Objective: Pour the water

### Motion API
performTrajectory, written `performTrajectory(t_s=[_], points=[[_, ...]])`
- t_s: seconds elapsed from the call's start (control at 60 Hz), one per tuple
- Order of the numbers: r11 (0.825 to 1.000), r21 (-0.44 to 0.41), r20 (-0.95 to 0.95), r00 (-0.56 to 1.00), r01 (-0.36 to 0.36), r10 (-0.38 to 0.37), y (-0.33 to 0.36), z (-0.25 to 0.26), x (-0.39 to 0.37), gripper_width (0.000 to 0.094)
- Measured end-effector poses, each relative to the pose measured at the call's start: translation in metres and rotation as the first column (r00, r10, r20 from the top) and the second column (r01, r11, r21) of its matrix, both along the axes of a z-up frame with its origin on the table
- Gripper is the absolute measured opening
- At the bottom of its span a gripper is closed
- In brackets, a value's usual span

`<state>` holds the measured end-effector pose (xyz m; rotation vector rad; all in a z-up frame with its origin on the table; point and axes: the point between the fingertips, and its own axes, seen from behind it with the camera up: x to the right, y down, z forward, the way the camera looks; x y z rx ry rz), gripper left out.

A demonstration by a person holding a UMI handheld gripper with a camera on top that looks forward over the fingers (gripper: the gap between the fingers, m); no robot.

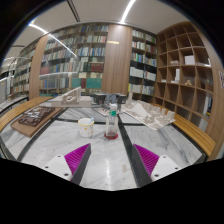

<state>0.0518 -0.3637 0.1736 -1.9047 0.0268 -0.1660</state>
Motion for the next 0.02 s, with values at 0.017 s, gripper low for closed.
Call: performTrajectory(t_s=[0.017], points=[[1.0, 0.001, -0.003, 1.0, 0.001, -0.001, -0.0003, 0.0001, 0.0002, 0.0851]])
